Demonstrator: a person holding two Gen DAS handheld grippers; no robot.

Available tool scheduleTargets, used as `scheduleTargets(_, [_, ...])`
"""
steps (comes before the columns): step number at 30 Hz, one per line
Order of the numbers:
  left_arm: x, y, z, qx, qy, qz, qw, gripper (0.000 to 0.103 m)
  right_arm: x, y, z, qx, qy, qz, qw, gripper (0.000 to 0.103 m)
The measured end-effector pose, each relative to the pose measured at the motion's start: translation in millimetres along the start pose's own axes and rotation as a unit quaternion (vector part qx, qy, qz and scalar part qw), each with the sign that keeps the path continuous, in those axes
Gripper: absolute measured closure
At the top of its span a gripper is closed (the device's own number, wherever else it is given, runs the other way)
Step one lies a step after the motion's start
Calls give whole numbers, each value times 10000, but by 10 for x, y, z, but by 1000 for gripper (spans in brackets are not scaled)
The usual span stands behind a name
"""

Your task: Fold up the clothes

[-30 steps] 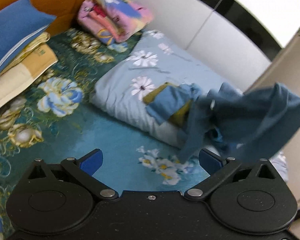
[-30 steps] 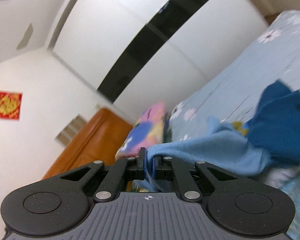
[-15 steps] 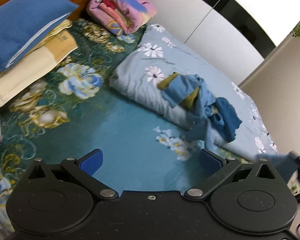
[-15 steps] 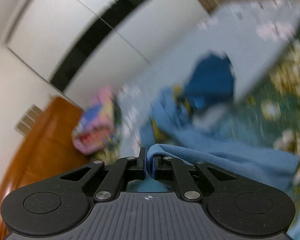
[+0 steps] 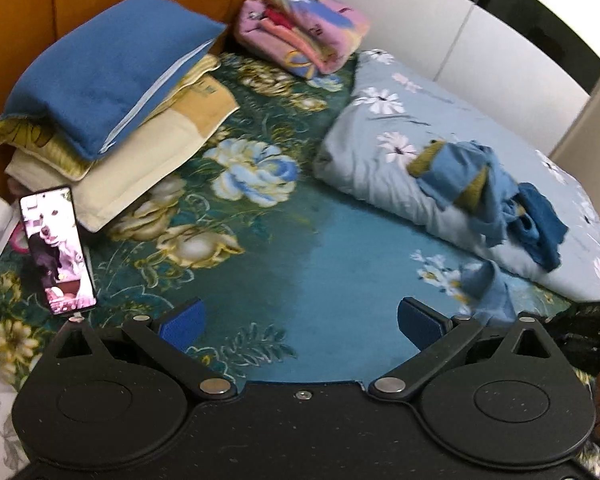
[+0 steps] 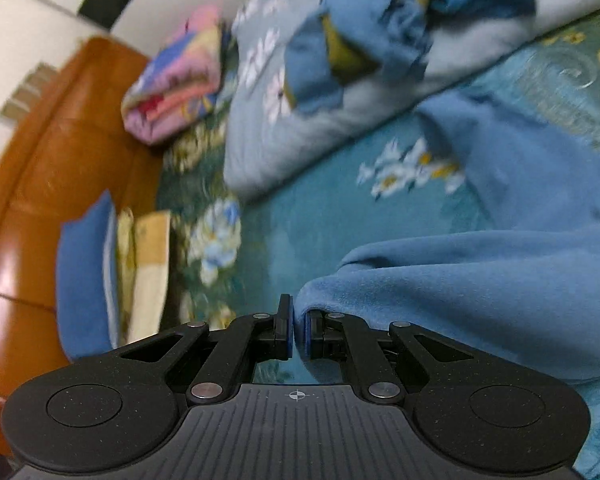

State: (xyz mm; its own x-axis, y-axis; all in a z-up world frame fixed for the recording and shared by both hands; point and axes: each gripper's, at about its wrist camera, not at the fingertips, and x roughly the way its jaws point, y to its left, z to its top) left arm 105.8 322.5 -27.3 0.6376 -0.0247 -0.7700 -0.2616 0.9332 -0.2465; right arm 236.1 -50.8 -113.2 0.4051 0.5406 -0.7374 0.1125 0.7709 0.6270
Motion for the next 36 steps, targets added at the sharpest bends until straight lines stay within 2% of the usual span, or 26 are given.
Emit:
scheduleTargets(7, [270,98,-24,-277,131,190,9993,2,522,-29,-161,-399,723,-246,9963,98])
scheduleTargets(10, [382,76,-72,-344,184,242,9989,2,719,19,-259,-797,1019,-430,9907,96])
scheduleTargets(11, [414,68,-93,-358,207,253,9988,2,750,63,-298,-1007,1055,-477,9882,89])
scheduleTargets(12, [445,59,-114,-371,230,264,9987,2,750,97,-330,-1157,1057,-477,9865,76])
scheduleTargets(13, [473,49,-136,-377,268,269,9986,2,743,127,-361,-1291,1053,-467,9849,68])
scheduleTargets(14, [500,39,-157,-382,308,274,9984,2,736,157,-392,-1425,1048,-457,9832,53])
scheduleTargets(16, [567,-11,-237,-349,422,227,9982,2,654,188,-437,-1578,998,-402,9816,52])
scheduleTargets(18, [641,-86,-342,-276,549,134,9980,2,529,186,-463,-1695,885,-352,9809,43])
scheduleTargets(20, [715,-160,-447,-202,676,41,9975,2,356,109,-455,-1697,679,-357,9825,41])
scheduleTargets(24, [863,-309,-657,-55,930,-145,9955,2,-72,-321,-417,-1227,78,-802,9892,40])
scheduleTargets(27, [974,-421,-814,55,1120,-285,9933,2,-399,-830,-411,-593,-350,-1396,9878,40])
scheduleTargets(31, [1126,-582,-1032,235,1362,-492,9892,2,-696,-1489,-492,257,-662,-2162,9738,39])
scheduleTargets(36, [1364,-847,-1307,766,1662,-867,9793,2,-841,-2119,-591,1361,-924,-2492,9544,37])
